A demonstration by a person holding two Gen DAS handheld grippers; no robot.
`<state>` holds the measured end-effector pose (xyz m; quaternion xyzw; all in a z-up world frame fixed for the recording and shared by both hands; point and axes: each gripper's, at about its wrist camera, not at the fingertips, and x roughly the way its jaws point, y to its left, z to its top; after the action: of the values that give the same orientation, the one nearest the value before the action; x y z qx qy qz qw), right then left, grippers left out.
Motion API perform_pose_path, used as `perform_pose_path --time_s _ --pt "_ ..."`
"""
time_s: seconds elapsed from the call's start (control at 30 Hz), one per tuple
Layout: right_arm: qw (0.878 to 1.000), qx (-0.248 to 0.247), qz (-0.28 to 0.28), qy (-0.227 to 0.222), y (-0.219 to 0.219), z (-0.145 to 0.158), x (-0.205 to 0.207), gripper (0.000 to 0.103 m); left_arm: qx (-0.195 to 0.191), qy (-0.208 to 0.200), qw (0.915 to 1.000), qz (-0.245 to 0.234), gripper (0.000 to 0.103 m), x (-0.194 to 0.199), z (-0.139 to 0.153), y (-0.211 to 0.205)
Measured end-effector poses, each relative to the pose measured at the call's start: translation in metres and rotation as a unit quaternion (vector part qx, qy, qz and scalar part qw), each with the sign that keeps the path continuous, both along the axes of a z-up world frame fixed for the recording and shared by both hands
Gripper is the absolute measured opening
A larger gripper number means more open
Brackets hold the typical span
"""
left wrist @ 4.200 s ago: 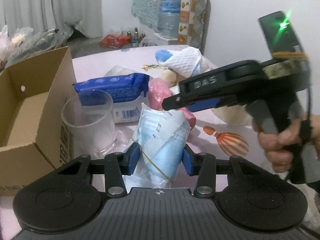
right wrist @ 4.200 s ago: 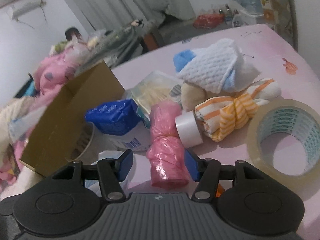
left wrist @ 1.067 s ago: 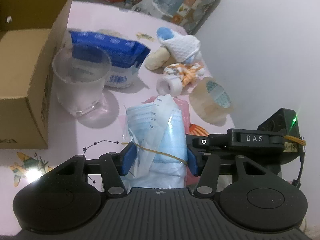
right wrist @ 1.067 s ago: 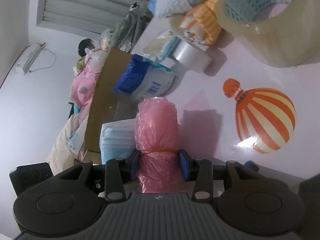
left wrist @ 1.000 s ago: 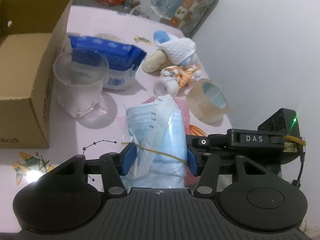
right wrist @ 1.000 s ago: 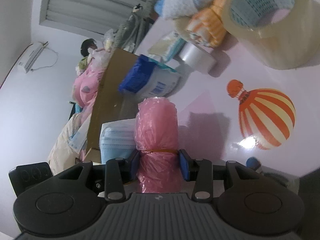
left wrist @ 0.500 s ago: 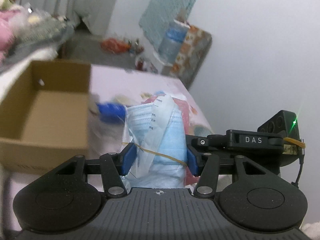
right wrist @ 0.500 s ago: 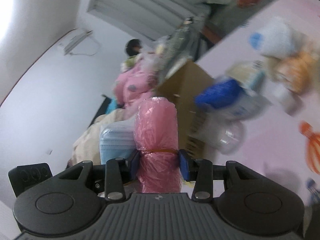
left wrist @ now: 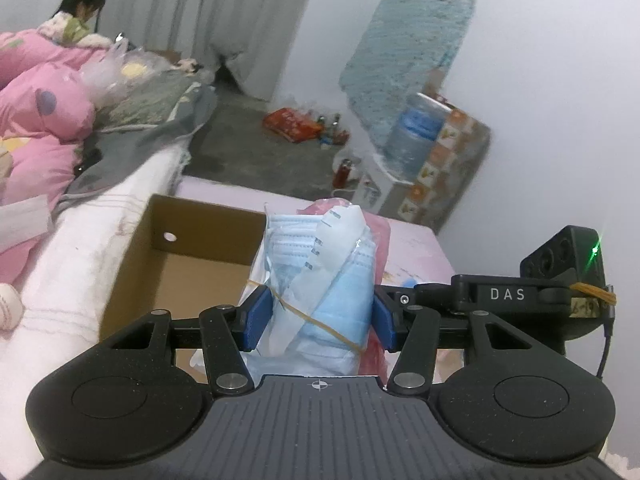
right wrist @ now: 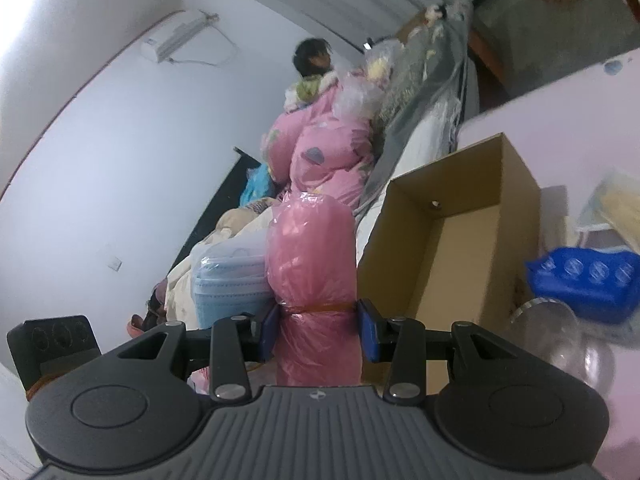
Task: Organize soft objects
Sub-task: 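Lower the mask bundle into the cardboard box while the right tool lowers the pink roll beside it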
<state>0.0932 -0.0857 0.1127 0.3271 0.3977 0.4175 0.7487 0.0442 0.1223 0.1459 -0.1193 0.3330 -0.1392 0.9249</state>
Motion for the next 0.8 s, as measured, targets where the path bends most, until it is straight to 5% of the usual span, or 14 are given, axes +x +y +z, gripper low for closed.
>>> perform_pose_path --time_s 0.5,0.8 --pt "0.988 -0.104 -0.022 0.116 0.08 -0.049 0.127 0.053 -0.041 0.096 0.9938 0.037 0.051 0.143 -0.059 0.076" --pt "0.977 -0.147 -0.037 0.151 0.103 -0.077 0.162 0.053 -0.095 0.142 0.9837 0.056 0.051 0.182 -0.098 0.106"
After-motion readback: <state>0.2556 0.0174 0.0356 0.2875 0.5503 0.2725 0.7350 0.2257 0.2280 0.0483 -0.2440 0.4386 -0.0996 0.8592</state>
